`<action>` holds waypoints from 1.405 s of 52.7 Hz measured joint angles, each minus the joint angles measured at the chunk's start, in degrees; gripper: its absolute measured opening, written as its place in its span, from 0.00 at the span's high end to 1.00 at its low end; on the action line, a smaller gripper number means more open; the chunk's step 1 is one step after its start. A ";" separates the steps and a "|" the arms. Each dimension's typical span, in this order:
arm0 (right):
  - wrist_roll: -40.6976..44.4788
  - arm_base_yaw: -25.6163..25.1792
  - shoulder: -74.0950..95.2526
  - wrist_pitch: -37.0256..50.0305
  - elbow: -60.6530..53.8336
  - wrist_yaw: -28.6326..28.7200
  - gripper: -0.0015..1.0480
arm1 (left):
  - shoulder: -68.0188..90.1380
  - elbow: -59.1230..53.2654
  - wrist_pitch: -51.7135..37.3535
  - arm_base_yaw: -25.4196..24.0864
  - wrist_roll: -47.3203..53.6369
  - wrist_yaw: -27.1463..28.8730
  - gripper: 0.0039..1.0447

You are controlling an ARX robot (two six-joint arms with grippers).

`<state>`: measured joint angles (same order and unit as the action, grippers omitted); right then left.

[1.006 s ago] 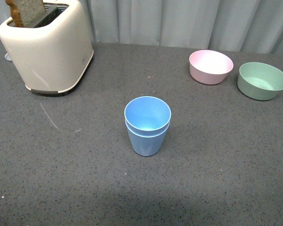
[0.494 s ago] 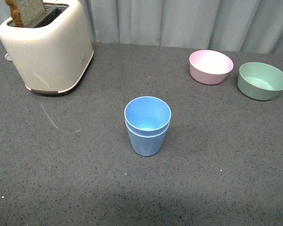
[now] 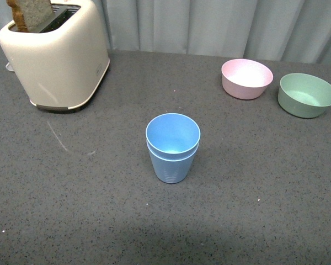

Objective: Stack blue cups with both arms

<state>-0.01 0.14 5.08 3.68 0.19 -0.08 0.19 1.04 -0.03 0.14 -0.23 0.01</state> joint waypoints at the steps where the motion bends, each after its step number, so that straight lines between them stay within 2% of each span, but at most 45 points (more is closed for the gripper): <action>1: 0.00 0.00 -2.08 -2.23 0.00 0.13 0.99 | 0.02 0.00 0.00 0.00 0.00 0.00 0.06; 16: 0.07 0.00 -4.79 -3.58 0.00 0.13 0.98 | 0.00 0.00 0.00 0.00 0.00 0.00 0.06; 24: 0.04 0.00 -4.85 -3.61 0.00 0.15 0.77 | 0.00 0.00 0.00 0.00 -0.02 0.02 0.06; 29: 0.02 0.00 -4.85 -3.61 0.00 0.13 0.57 | 0.00 0.00 0.00 0.00 0.00 0.00 0.06; 47: -0.02 0.00 -4.85 -3.61 0.00 0.13 0.08 | 0.00 0.00 0.00 0.00 0.00 0.00 0.06; 50: 0.02 0.00 -4.85 -3.61 0.00 0.13 0.10 | 0.00 0.00 0.00 0.00 0.00 0.00 0.06; 74: 0.00 0.00 -4.85 -3.61 0.00 0.13 0.09 | 0.00 0.00 0.00 0.00 0.00 0.00 0.06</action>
<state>-0.01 0.14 0.23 0.08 0.19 0.05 0.19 1.04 -0.03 0.14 -0.23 0.01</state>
